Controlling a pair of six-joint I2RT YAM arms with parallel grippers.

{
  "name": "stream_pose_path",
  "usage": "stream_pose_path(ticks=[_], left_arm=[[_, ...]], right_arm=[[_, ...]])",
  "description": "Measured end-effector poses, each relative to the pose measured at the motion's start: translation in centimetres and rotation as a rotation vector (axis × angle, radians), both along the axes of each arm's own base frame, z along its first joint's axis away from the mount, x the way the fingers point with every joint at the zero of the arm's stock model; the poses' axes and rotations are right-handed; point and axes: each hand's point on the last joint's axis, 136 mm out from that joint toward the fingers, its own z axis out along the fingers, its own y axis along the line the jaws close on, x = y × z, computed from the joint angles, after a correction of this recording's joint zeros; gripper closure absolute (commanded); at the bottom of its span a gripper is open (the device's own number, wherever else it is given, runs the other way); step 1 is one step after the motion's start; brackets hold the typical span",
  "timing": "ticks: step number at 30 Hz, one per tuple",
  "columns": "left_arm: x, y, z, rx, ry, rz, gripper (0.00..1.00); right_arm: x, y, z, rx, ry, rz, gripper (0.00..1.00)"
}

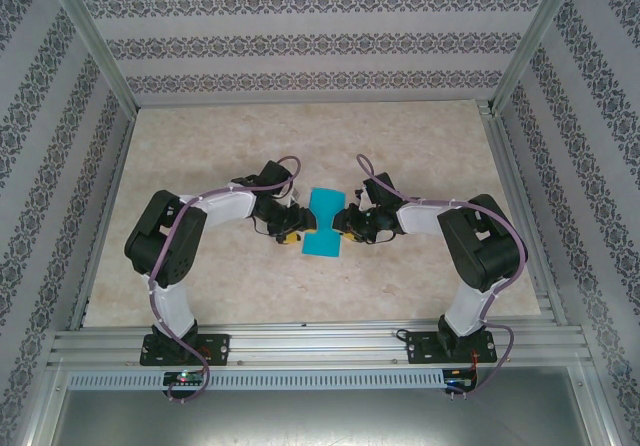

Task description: Fold a paper plane with a square sheet of paper (pick it up from the middle)

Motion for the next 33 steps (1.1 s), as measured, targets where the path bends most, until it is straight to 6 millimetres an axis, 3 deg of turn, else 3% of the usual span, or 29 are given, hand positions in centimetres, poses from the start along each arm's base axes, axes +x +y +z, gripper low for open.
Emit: stream_pose_path(ticks=[17,33], left_arm=[[-0.5,-0.5,-0.9,0.01,0.03,-0.008,0.44],[-0.4,-1.3,-0.5,-0.026,0.031,-0.005,0.47]], right_arm=[[0.0,0.0,-0.1,0.005,0.003,-0.006,0.67],[0.0,0.0,-0.1,0.025,0.0,-0.011,0.67]])
